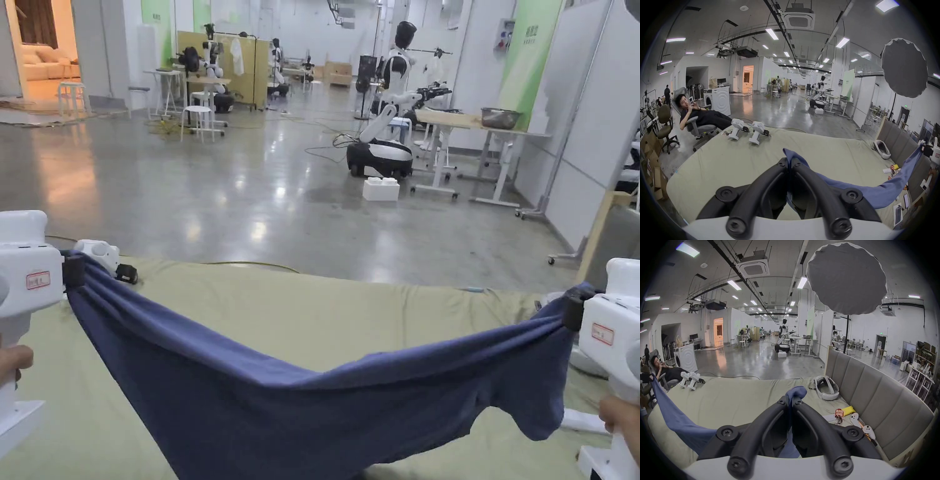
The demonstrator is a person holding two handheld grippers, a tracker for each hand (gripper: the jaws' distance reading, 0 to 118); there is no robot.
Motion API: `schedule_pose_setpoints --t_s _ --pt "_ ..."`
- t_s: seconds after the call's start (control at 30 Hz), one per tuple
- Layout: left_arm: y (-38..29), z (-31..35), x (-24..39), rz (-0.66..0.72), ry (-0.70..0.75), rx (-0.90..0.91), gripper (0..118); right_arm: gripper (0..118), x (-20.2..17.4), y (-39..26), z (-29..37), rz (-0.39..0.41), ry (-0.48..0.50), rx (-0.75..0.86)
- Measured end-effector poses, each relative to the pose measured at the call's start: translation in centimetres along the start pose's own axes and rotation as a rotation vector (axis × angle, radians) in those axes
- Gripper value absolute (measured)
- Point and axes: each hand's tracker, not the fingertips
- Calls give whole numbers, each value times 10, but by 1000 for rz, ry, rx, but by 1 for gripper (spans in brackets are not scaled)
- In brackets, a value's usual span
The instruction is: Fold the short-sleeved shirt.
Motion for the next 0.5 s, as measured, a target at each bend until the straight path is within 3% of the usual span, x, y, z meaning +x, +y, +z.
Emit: schedule_pose_setpoints --t_s 0.5 --pt "68 -38 -2 67 14 0 5 5 -28 86 -43 28 -9 46"
